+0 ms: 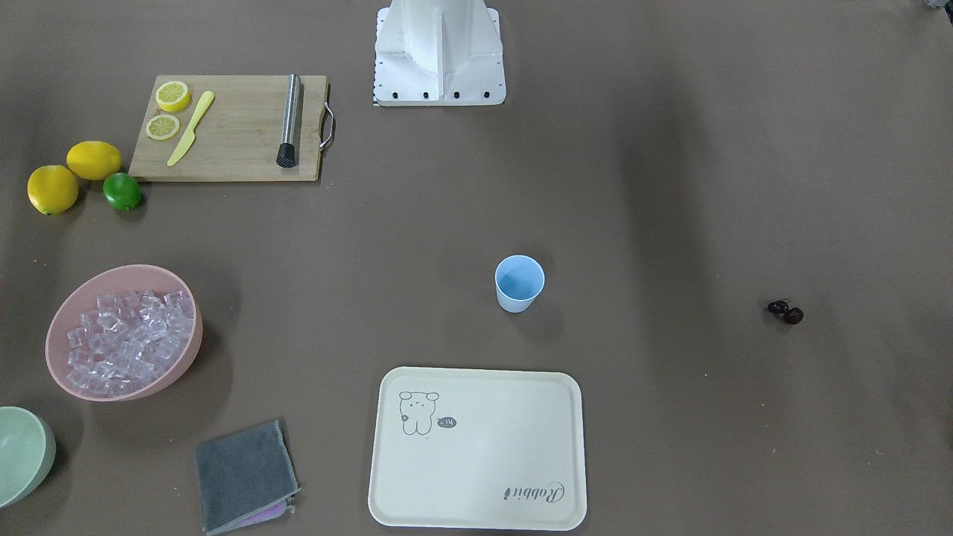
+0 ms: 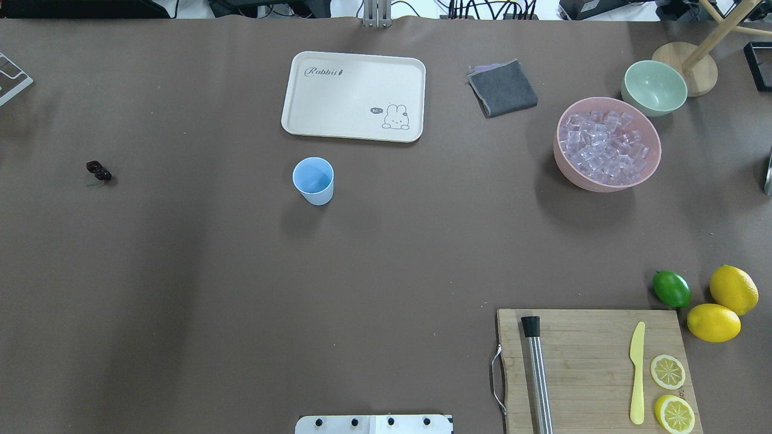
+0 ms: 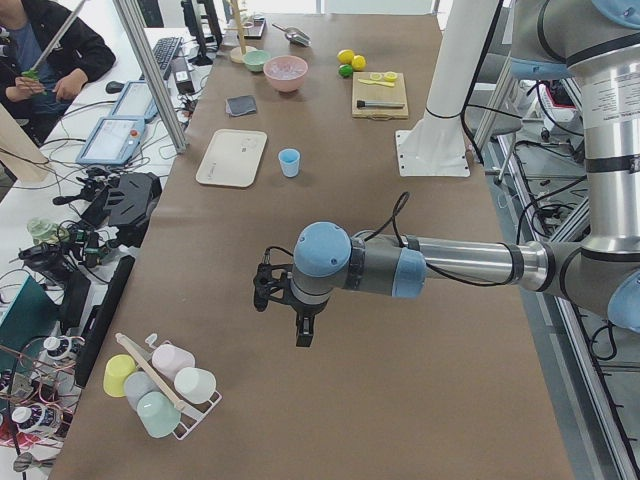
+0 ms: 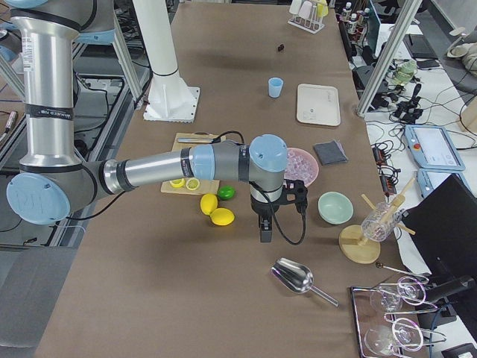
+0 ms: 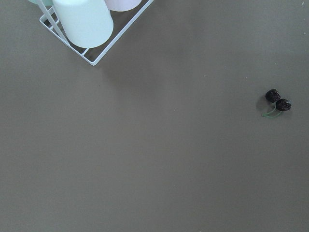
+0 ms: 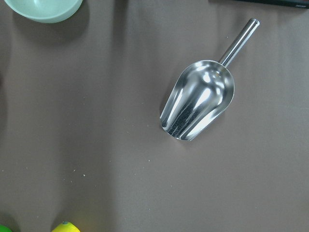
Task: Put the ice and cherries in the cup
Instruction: 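Move the right gripper over the pink bowl of ice cubes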
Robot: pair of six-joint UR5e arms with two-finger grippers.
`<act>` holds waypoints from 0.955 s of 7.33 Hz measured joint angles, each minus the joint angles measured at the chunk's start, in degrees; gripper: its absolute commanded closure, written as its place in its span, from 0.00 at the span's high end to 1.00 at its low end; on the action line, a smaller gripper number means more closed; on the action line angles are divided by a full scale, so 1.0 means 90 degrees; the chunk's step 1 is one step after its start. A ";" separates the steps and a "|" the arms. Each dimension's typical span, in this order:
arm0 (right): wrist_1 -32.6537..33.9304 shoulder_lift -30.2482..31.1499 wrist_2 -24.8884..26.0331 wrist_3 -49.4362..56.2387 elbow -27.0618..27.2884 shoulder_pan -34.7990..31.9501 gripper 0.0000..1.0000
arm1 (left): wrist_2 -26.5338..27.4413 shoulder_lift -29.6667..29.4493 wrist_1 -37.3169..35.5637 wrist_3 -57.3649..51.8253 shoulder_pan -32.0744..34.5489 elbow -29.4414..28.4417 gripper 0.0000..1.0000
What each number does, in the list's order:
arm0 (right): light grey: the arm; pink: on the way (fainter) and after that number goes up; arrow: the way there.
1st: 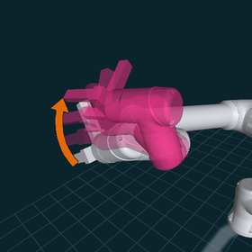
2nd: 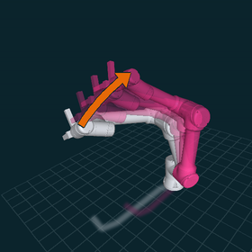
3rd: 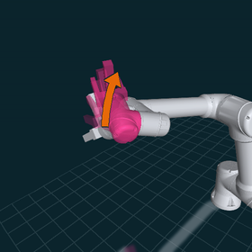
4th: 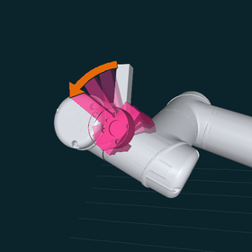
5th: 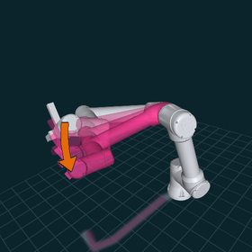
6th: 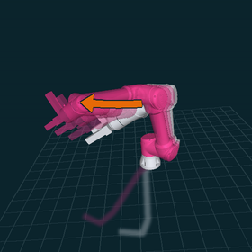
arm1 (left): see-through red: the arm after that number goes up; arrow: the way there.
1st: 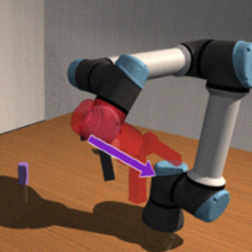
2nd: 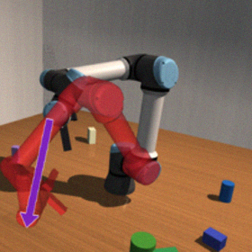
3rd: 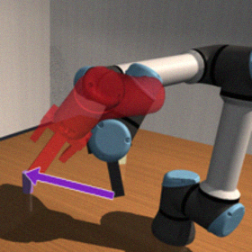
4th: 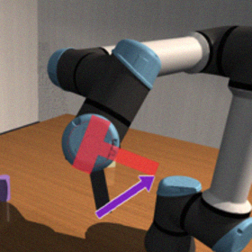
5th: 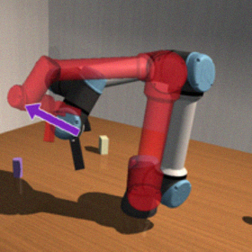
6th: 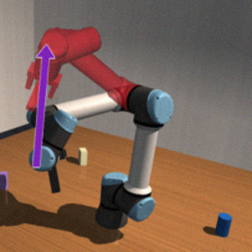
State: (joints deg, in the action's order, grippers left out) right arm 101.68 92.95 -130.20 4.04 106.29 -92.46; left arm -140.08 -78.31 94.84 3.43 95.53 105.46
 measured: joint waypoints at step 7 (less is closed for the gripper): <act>-0.0048 -0.0620 -0.0279 -0.2607 0.0627 0.1407 1.00 | 0.0011 0.0113 0.0165 0.0018 0.0207 0.0058 0.98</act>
State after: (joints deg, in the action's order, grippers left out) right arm 101.25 87.37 -132.71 -19.42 111.93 -79.80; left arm -139.98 -77.29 96.33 3.59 97.39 105.97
